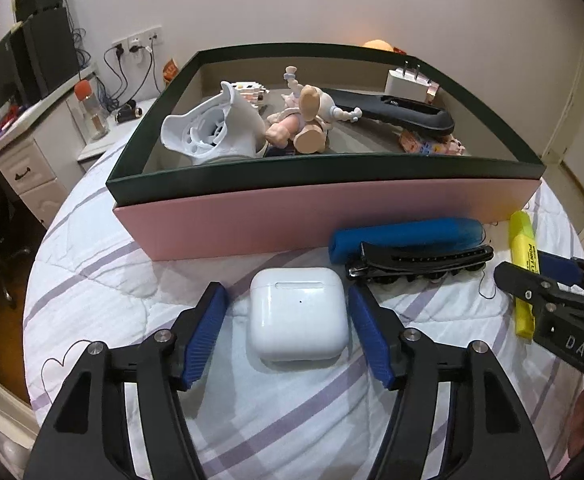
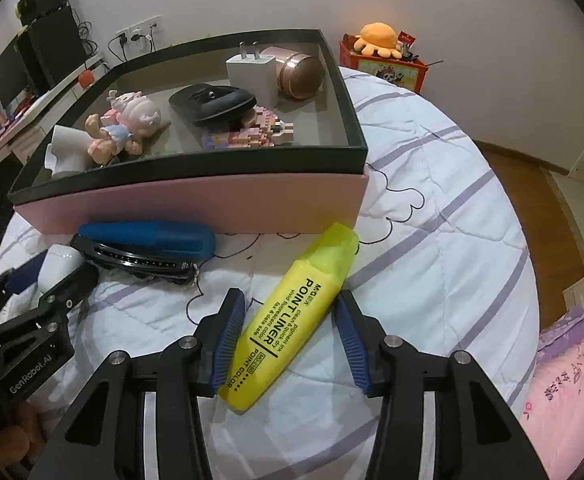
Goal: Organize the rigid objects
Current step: 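Grasp the white earbuds case with the left gripper while right grasps the yellow highlighter, then carry both items into the tray and open both grippers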
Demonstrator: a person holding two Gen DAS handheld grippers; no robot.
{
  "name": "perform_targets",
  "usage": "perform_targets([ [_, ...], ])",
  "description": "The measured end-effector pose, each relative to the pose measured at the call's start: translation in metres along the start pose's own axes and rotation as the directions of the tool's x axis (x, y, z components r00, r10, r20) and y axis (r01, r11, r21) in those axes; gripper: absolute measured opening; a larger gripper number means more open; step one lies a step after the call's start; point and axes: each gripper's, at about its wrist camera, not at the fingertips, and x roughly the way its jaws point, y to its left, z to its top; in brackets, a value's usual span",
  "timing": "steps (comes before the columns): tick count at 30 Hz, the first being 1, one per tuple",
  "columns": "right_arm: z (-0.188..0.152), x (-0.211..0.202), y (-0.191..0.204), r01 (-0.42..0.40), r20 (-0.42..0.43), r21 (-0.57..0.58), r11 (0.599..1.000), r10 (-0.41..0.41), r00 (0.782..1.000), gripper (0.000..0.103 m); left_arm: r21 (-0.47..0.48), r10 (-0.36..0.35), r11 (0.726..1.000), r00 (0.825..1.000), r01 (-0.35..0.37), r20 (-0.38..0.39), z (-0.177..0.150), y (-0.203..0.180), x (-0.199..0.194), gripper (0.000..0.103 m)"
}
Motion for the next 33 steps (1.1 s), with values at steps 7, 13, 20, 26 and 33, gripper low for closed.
perform_targets([
  [7, -0.002, -0.003, -0.011, -0.029, 0.013, 0.016, 0.999, 0.029, 0.999, 0.026, -0.030, -0.015, 0.999, 1.000, 0.016, 0.015, -0.003, 0.009, -0.006, 0.044],
  [13, -0.007, -0.010, -0.018, -0.078, 0.014, 0.025, 0.997, 0.078, 0.997, 0.026, -0.028, -0.006, 1.000, 1.000, 0.007, 0.019, -0.011, 0.007, -0.015, 0.044],
  [20, -0.015, -0.024, -0.027, -0.142, 0.021, 0.042, 0.989, 0.142, 0.990, 0.026, -0.057, 0.000, 0.998, 1.000, 0.001, 0.017, -0.023, 0.014, -0.031, 0.044],
  [26, -0.016, -0.044, -0.027, -0.201, 0.046, 0.039, 0.979, 0.199, 0.979, 0.026, -0.063, 0.013, 0.998, 0.999, -0.011, 0.033, -0.023, 0.018, -0.050, 0.044],
  [33, -0.002, -0.070, -0.018, -0.259, 0.093, 0.009, 0.966, 0.257, 0.962, 0.026, -0.054, 0.006, 0.999, 0.996, -0.001, 0.089, 0.003, 0.016, -0.074, 0.044],
])
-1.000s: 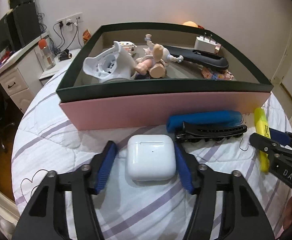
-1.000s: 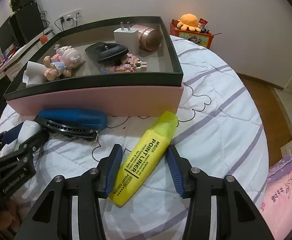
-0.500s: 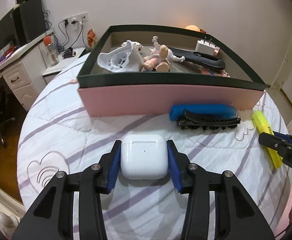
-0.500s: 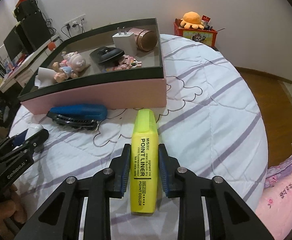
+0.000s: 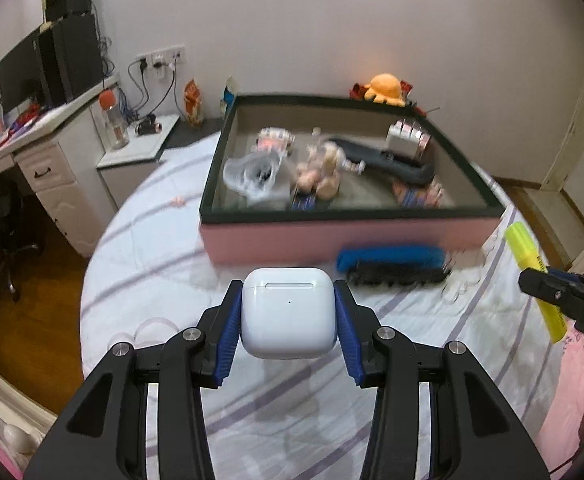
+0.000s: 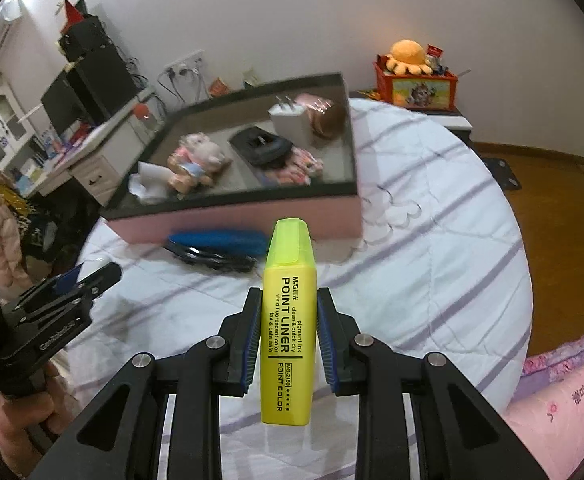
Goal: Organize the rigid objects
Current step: 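Carry both items into the tray and open both grippers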
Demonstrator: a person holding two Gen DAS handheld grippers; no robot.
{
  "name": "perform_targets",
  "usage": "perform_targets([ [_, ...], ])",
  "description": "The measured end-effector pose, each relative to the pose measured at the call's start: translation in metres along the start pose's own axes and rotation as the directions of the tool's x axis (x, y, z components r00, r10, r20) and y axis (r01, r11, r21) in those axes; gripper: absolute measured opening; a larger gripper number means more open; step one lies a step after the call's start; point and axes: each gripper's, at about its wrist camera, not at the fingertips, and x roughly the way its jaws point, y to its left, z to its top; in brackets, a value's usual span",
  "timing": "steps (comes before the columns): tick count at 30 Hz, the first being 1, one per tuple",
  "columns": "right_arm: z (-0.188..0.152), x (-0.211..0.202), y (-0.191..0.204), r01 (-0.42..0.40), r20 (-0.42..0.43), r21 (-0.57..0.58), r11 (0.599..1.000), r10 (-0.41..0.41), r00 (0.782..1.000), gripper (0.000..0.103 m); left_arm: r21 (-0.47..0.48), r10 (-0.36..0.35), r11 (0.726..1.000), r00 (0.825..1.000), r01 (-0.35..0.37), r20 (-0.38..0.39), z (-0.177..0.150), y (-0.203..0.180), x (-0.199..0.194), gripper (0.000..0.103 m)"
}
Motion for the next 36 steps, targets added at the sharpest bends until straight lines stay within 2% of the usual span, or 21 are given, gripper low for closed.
perform_targets([
  [4, 0.020, -0.007, 0.011, -0.018, 0.035, -0.032, 0.999, 0.019, 0.999, 0.026, 0.014, -0.013, 1.000, 0.999, 0.013, 0.039, 0.028, -0.004, -0.005, 0.044],
  [10, 0.078, -0.006, 0.028, -0.007, 0.095, -0.104, 0.995, 0.017, 0.995, 0.026, 0.031, -0.040, 0.999, 0.997, 0.038, 0.071, 0.079, -0.014, 0.008, 0.044],
  [16, 0.119, 0.029, 0.022, 0.009, 0.059, -0.107, 0.994, -0.003, 0.998, 0.026, 0.040, -0.074, 0.997, 0.996, 0.072, 0.048, 0.112, -0.035, 0.044, 0.044],
  [24, 0.126, 0.089, -0.005, 0.026, -0.052, -0.066, 0.997, -0.029, 0.998, 0.027, 0.042, -0.087, 0.995, 0.996, 0.088, -0.025, 0.118, -0.053, 0.097, 0.044],
  [29, 0.124, 0.100, -0.010, 0.023, -0.069, -0.066, 0.998, -0.028, 0.997, 0.027, 0.042, -0.073, 0.996, 0.996, 0.075, -0.056, 0.113, -0.057, 0.109, 0.045],
  [32, 0.123, 0.101, -0.012, 0.029, -0.068, -0.070, 0.997, -0.034, 0.997, 0.027, 0.040, -0.070, 0.997, 0.997, 0.071, -0.041, 0.113, -0.057, 0.104, 0.066],
  [33, 0.123, 0.102, -0.012, 0.033, -0.071, -0.074, 0.997, -0.038, 0.997, 0.028, 0.037, -0.055, 0.998, 0.998, 0.056, -0.031, 0.113, -0.057, 0.101, 0.082],
  [34, 0.124, 0.102, -0.012, 0.042, -0.073, -0.073, 0.996, -0.047, 0.996, 0.033, 0.030, -0.022, 0.999, 1.000, 0.022, -0.011, 0.113, -0.055, 0.096, 0.089],
  [35, 0.124, 0.101, -0.014, 0.050, -0.069, -0.067, 0.997, -0.055, 0.996, 0.037, 0.020, -0.012, 1.000, 1.000, 0.012, 0.004, 0.114, -0.051, 0.092, 0.091],
  [36, 0.124, 0.098, -0.017, 0.056, -0.060, -0.055, 0.997, -0.059, 0.996, 0.049, 0.009, -0.020, 1.000, 1.000, 0.020, 0.011, 0.114, -0.048, 0.088, 0.094],
])
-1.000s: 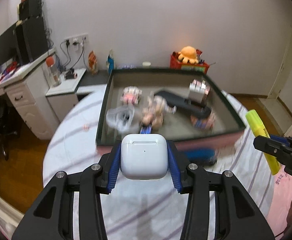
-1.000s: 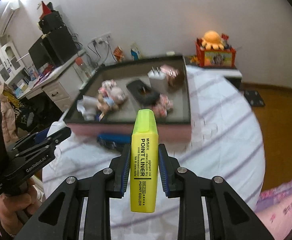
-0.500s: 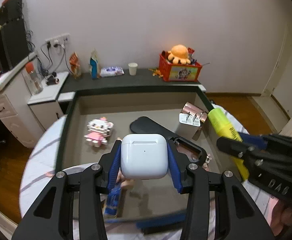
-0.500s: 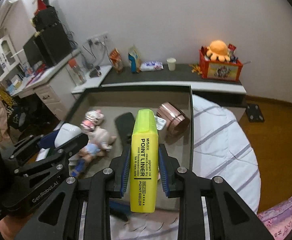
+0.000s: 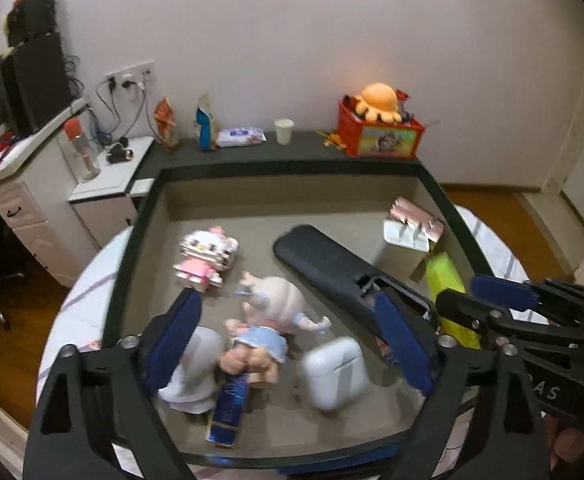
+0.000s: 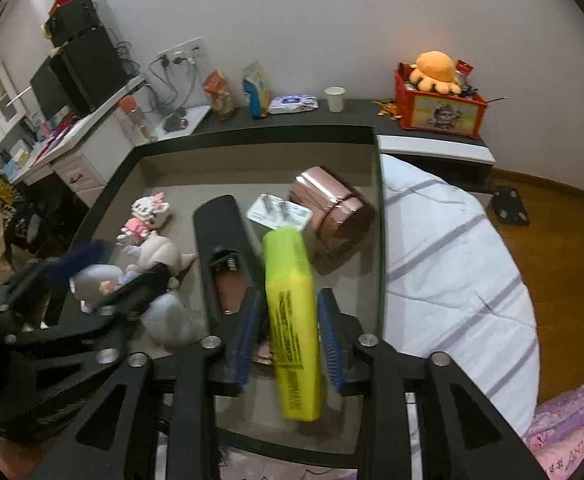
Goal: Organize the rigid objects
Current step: 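Carry both items into the tray and open both grippers, then withdraw both tools from the tray back over the quilt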
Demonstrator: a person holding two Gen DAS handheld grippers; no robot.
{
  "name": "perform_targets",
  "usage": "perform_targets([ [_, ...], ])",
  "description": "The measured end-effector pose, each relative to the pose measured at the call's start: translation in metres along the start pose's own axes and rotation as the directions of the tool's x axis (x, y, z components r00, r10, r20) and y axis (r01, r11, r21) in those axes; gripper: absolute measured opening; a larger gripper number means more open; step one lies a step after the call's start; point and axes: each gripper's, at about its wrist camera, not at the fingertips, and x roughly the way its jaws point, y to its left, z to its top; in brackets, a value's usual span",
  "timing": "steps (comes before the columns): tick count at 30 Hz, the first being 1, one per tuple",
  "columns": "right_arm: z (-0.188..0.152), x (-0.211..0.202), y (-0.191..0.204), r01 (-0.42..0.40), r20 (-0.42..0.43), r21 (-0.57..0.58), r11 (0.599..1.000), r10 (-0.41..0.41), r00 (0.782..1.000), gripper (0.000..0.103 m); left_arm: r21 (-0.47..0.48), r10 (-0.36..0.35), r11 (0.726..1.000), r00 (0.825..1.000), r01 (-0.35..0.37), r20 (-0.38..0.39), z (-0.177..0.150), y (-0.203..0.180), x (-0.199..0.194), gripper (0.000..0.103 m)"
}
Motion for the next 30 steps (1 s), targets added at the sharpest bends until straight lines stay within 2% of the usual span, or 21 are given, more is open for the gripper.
perform_targets([
  [1, -0.001, -0.002, -0.001, -0.001, 0.007, 0.006, 1.000, 0.001, 1.000, 0.058, -0.011, -0.006, 1.000, 1.000, 0.006, 0.002, 0.001, 0.005, -0.002, 0.098],
  [3, -0.002, -0.010, -0.002, -0.025, 0.022, 0.008, 1.000, 0.024, 0.999, 0.065, -0.030, 0.004, 1.000, 1.000, -0.004, 0.013, -0.001, 0.010, -0.010, 0.101],
  [5, -0.004, -0.017, 0.004, -0.007, 0.035, -0.011, 1.000, 0.007, 0.999, 0.071, -0.041, 0.025, 0.999, 0.999, -0.024, 0.024, -0.002, 0.014, -0.021, 0.102],
  [7, -0.008, -0.027, 0.010, 0.013, 0.062, -0.028, 1.000, -0.011, 0.998, 0.081, -0.055, 0.055, 0.997, 0.998, -0.053, 0.040, -0.006, 0.020, -0.035, 0.102],
  [12, -0.022, -0.053, 0.014, -0.017, 0.102, -0.001, 1.000, 0.017, 0.995, 0.081, -0.052, 0.189, 0.981, 0.981, -0.187, 0.048, -0.020, 0.028, -0.069, 0.103],
  [15, -0.033, -0.073, 0.017, -0.021, 0.123, 0.010, 1.000, 0.019, 0.992, 0.081, -0.043, 0.219, 0.975, 0.973, -0.216, 0.071, -0.031, 0.031, -0.090, 0.103],
  [20, -0.059, -0.107, 0.025, -0.010, 0.165, -0.008, 1.000, 0.011, 0.986, 0.081, -0.067, 0.195, 0.980, 0.976, -0.189, 0.092, -0.061, 0.038, -0.125, 0.103],
  [25, -0.097, -0.133, 0.031, 0.016, 0.176, -0.025, 1.000, -0.012, 0.984, 0.081, -0.090, 0.166, 0.983, 0.984, -0.161, 0.060, -0.096, 0.041, -0.140, 0.103],
  [30, -0.139, -0.141, 0.027, 0.015, 0.142, -0.010, 1.000, -0.014, 0.990, 0.081, -0.117, 0.151, 0.982, 0.989, -0.149, 0.009, -0.132, 0.040, -0.146, 0.103],
])
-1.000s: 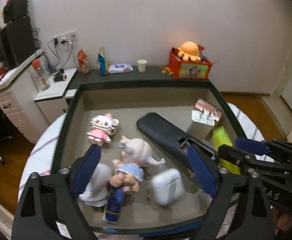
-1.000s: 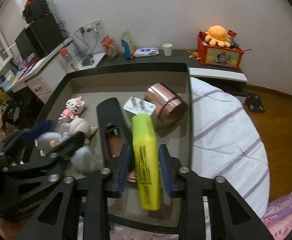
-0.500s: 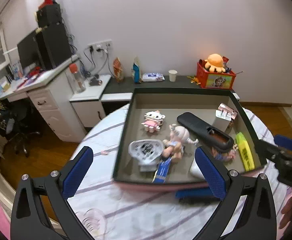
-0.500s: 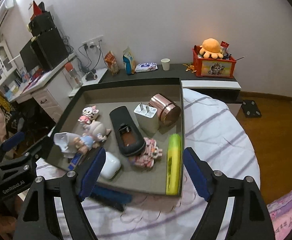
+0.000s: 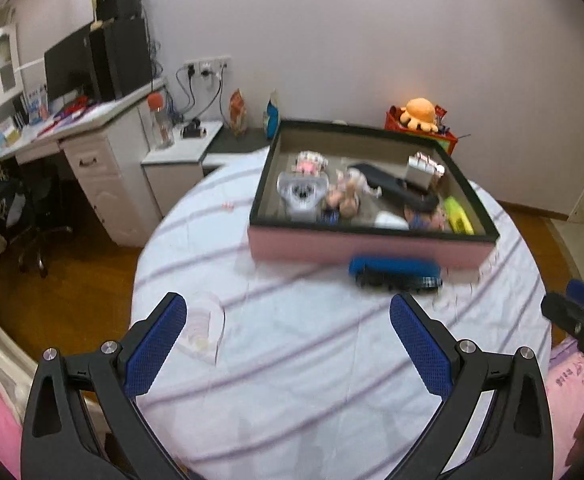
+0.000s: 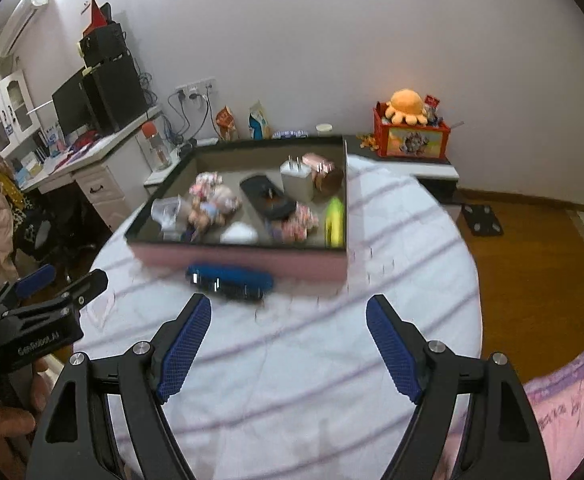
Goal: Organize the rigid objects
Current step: 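Withdraw both tools from the tray back over the quilt, then lower the right gripper onto the black hair clip and close it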
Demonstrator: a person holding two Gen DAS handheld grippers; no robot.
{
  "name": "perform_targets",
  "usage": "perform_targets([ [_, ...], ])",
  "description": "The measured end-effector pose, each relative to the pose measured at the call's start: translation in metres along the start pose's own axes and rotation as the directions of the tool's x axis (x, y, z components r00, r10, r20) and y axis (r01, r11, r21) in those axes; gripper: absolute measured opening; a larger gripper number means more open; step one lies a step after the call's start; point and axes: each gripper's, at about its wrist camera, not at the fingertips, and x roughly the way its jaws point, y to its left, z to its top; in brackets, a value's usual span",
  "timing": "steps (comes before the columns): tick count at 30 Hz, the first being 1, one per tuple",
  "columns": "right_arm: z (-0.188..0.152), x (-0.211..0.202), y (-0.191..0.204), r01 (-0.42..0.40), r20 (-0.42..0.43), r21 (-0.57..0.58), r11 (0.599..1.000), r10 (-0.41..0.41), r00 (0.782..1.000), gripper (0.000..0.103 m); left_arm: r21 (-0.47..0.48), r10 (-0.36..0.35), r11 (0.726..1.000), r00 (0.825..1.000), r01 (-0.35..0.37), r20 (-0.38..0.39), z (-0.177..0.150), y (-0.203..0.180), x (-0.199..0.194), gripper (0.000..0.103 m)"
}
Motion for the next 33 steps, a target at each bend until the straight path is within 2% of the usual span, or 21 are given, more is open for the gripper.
perform_targets([
  [4, -0.030, 0.004, -0.003, -0.004, -0.058, 0.021, 1.000, 0.005, 0.998, 0.081, -0.008, 0.005, 1.000, 1.000, -0.005, -0.023, -0.017, 0.001, -0.003, 0.103],
  [9, -0.045, 0.010, -0.003, -0.004, -0.101, 0.025, 1.000, 0.007, 0.995, 0.081, -0.017, 0.009, 1.000, 0.999, -0.010, -0.047, -0.029, 0.004, -0.004, 0.103],
  [22, -0.040, 0.017, 0.007, -0.001, -0.111, -0.003, 1.000, 0.001, 0.994, 0.081, -0.025, 0.001, 1.000, 0.999, -0.002, -0.054, -0.029, 0.009, -0.003, 0.103],
  [33, -0.017, 0.057, 0.006, -0.030, -0.143, -0.019, 0.999, 0.027, 0.989, 0.081, -0.008, 0.000, 1.000, 0.996, -0.001, -0.085, -0.012, -0.001, 0.037, 0.103],
])
